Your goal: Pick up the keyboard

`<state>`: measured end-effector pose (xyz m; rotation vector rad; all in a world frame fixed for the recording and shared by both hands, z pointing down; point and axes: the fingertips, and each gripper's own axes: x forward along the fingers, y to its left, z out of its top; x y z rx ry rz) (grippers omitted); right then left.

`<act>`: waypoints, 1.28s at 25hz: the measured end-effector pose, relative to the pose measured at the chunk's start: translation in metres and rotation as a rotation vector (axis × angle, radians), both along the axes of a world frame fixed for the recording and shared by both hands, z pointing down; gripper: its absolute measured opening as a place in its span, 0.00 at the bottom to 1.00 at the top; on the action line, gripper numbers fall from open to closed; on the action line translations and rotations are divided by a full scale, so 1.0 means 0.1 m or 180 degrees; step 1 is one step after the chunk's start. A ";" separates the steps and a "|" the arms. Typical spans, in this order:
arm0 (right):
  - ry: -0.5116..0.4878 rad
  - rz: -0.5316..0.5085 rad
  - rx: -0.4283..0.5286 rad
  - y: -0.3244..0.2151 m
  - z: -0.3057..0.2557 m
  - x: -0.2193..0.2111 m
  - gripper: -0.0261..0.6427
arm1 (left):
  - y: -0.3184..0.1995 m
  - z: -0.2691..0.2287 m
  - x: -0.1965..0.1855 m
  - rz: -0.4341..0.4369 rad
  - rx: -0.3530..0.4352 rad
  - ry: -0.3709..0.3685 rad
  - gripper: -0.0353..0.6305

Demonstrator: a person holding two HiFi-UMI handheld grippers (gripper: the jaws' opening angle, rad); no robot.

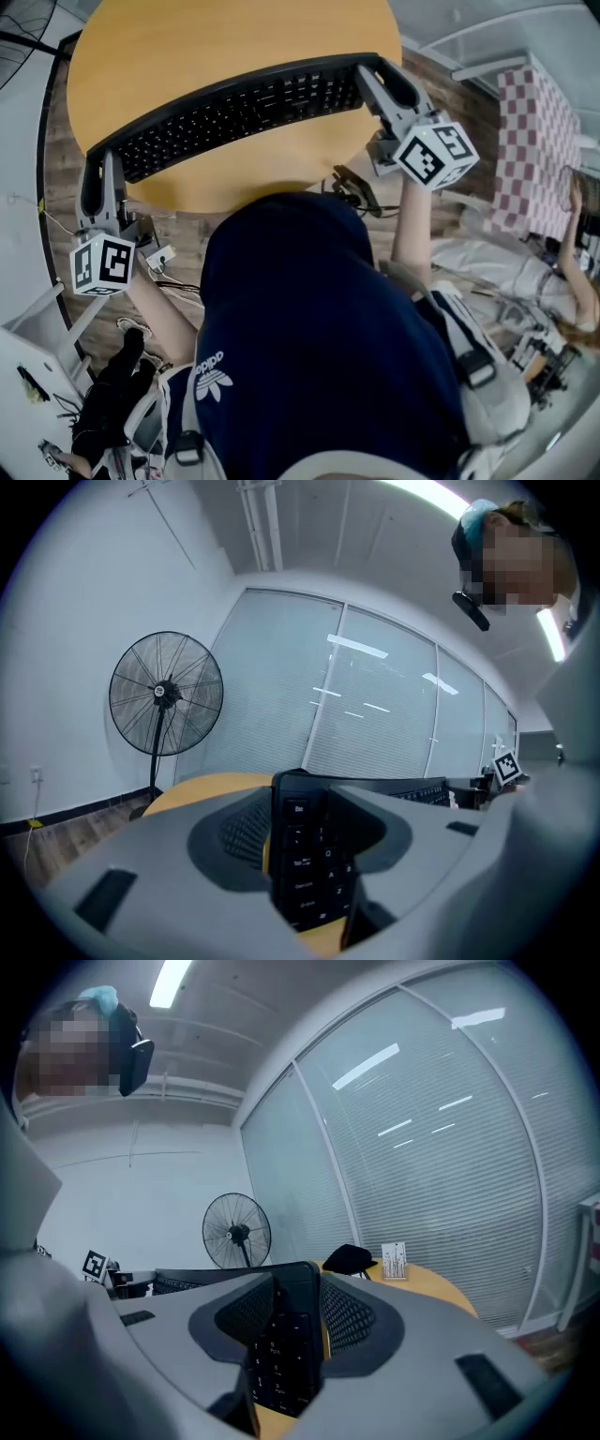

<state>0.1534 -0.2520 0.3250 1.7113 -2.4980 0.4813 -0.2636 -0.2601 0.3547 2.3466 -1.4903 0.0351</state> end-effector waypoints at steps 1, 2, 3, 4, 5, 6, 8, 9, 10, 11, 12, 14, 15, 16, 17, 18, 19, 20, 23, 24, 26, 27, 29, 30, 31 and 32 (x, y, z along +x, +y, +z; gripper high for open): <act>0.0015 0.0001 0.0042 0.05 -0.07 0.00 0.25 | 0.03 -0.06 0.01 0.0007 0.0032 0.0012 0.31; 0.0034 0.0003 0.0087 0.08 -0.13 0.00 0.25 | 0.04 -0.12 0.02 0.0018 0.0055 0.0028 0.31; 0.0055 0.0008 0.0131 0.09 -0.20 0.00 0.25 | 0.04 -0.16 0.03 0.0034 0.0070 0.0039 0.31; 0.0074 0.0016 0.0171 0.10 -0.25 0.00 0.25 | 0.04 -0.19 0.03 0.0051 0.0080 0.0043 0.31; 0.0086 0.0027 0.0206 0.10 -0.30 -0.01 0.25 | 0.04 -0.22 0.02 0.0059 0.0094 0.0048 0.31; 0.0090 0.0040 0.0240 0.12 -0.34 -0.02 0.25 | 0.04 -0.26 0.01 0.0057 0.0120 0.0060 0.31; 0.0089 0.0075 0.0310 0.19 -0.43 -0.04 0.25 | 0.08 -0.35 -0.02 0.0060 0.0192 0.0084 0.31; 0.0089 0.0093 0.0341 0.25 -0.47 -0.06 0.25 | 0.11 -0.40 -0.03 0.0070 0.0230 0.0091 0.31; 0.0090 0.0110 0.0368 0.32 -0.51 -0.07 0.25 | 0.16 -0.44 -0.05 0.0081 0.0265 0.0096 0.31; 0.0089 0.0122 0.0395 0.39 -0.53 -0.09 0.25 | 0.21 -0.47 -0.06 0.0090 0.0298 0.0097 0.31; 0.0086 0.0129 0.0425 0.45 -0.55 -0.09 0.25 | 0.27 -0.50 -0.07 0.0097 0.0329 0.0094 0.31; 0.0074 0.0129 0.0499 0.59 -0.56 -0.09 0.25 | 0.40 -0.54 -0.07 0.0101 0.0397 0.0073 0.31; 0.0068 0.0127 0.0532 0.66 -0.56 -0.08 0.25 | 0.47 -0.57 -0.07 0.0101 0.0429 0.0060 0.31; 0.0061 0.0130 0.0552 0.72 -0.56 -0.07 0.25 | 0.53 -0.58 -0.06 0.0099 0.0454 0.0052 0.31; 0.0051 0.0136 0.0560 0.76 -0.55 -0.06 0.25 | 0.57 -0.59 -0.05 0.0093 0.0467 0.0052 0.31; 0.0042 0.0142 0.0564 0.79 -0.55 -0.06 0.25 | 0.60 -0.60 -0.05 0.0084 0.0472 0.0055 0.31; 0.0039 0.0142 0.0568 0.81 -0.56 -0.06 0.25 | 0.62 -0.60 -0.06 0.0072 0.0472 0.0058 0.31; 0.0042 0.0137 0.0571 0.83 -0.56 -0.07 0.25 | 0.65 -0.60 -0.06 0.0061 0.0471 0.0056 0.31; 0.0037 0.0141 0.0555 0.85 -0.58 -0.08 0.25 | 0.67 -0.64 -0.08 0.0041 0.0457 0.0044 0.31; 0.0026 0.0153 0.0548 0.84 -0.60 -0.08 0.25 | 0.66 -0.66 -0.08 0.0041 0.0448 0.0039 0.31; 0.0004 0.0169 0.0538 0.83 -0.60 -0.08 0.25 | 0.64 -0.68 -0.10 0.0044 0.0430 0.0028 0.31; -0.0002 0.0167 0.0531 0.84 -0.59 -0.09 0.25 | 0.65 -0.68 -0.11 0.0044 0.0422 0.0021 0.31; -0.0010 0.0156 0.0512 0.86 -0.54 -0.08 0.25 | 0.69 -0.66 -0.11 0.0032 0.0404 0.0008 0.31; -0.0015 0.0149 0.0503 0.87 -0.52 -0.08 0.25 | 0.71 -0.65 -0.10 0.0021 0.0394 0.0003 0.31; -0.0023 0.0141 0.0495 0.87 -0.51 -0.07 0.25 | 0.73 -0.64 -0.10 0.0010 0.0387 0.0000 0.31; -0.0033 0.0134 0.0488 0.88 -0.50 -0.06 0.25 | 0.75 -0.63 -0.10 0.0000 0.0382 -0.0001 0.31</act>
